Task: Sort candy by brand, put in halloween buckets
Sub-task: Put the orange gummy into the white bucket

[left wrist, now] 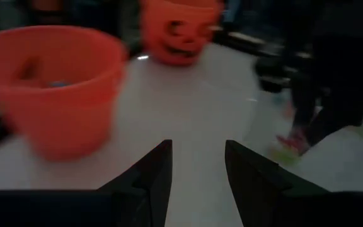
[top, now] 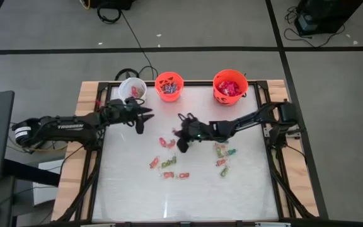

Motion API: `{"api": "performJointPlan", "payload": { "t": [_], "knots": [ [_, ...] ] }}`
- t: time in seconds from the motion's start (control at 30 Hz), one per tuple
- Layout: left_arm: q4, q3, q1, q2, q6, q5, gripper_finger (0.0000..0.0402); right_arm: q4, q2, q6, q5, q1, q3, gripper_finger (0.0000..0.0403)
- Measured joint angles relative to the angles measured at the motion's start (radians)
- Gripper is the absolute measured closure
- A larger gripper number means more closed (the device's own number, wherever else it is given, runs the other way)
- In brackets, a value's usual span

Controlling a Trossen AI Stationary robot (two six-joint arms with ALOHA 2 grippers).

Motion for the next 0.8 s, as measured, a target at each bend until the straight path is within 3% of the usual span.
{"api": "performJointPlan", "payload": {
  "t": [0.23,0.47,0.8],
  "knots": [
    [0.171,0.000,-0.042,0.057,-0.035,0.231,0.0251,-0.049,0.113,-0.169,-0.061,0.018,0.266,0.0380],
    [0.280,0.000,-0.069,0.057,-0.121,0.239,0.0238,-0.162,0.130,-0.242,0.149,0.015,0.377,0.0380],
    [0.275,0.000,-0.068,0.057,-0.114,0.234,0.0160,-0.113,0.126,-0.279,0.175,0.001,0.376,0.0376]
  ]
}}
